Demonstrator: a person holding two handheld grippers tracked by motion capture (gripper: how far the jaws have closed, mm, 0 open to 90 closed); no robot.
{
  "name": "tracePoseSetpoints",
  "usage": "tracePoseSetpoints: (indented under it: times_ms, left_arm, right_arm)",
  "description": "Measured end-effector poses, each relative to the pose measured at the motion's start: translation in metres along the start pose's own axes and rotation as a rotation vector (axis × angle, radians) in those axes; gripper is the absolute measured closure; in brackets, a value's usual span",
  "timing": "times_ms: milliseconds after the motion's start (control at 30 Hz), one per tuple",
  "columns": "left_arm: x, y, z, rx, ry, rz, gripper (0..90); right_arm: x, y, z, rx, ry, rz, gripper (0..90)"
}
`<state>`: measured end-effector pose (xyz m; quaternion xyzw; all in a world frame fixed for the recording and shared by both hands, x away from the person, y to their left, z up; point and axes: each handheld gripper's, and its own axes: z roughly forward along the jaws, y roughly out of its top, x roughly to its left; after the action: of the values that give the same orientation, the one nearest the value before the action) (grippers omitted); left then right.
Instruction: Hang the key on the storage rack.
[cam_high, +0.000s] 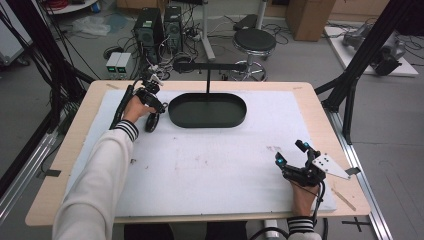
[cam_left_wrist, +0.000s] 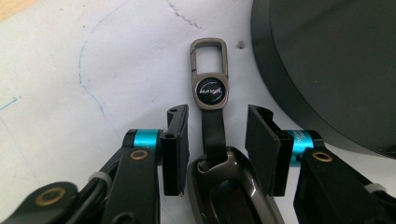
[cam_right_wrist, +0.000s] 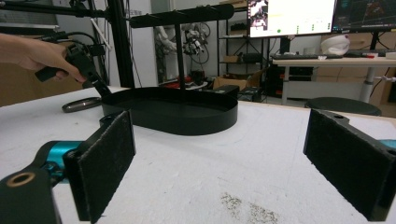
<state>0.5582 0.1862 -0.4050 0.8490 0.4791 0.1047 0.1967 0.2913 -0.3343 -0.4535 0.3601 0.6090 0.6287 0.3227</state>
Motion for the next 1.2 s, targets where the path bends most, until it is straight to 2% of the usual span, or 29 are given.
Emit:
tracePoseSetpoints:
  times_ms: [67,100,467,733,833,1100,1200]
  left_arm:
    - [-0.0004,0.0002,0.0000,-0.001,0.006,0.002,61.1]
    - [-0.0005,0.0001,0.0002,0.001,0.002,0.005,64.8]
    - [-0.0035,0.0005,0.0052,0.012,0.019,0.016,66.5]
    - [-0.0027,0.0007,0.0055,0.003,0.024,0.011,73.4]
    - [-0.0035,0.0009,0.0055,0.003,0.038,0.015,79.0]
    - [-0.0069,0.0008,0.0052,-0.003,0.055,-0.002,83.8]
    - [-0.0095,-0.0003,0.0033,-0.014,0.078,0.017,85.2]
  right_arm:
    - [-0.0001,0.0000,0.0002,-0.002,0.002,-0.004,8.1]
    - [-0.0001,-0.0001,0.0003,-0.003,0.003,-0.005,8.1]
    - [0.0001,0.0000,0.0000,0.001,0.003,-0.001,8.1]
    - [0.0001,0.0000,0.0000,0.000,0.003,-0.001,8.0]
    - [0.0000,0.0001,-0.0001,0.002,0.002,-0.001,8.1]
    - [0.0000,0.0000,-0.0001,0.001,0.003,-0.003,8.0]
    - [0.0001,-0.0001,-0.0003,0.002,0.004,-0.001,8.1]
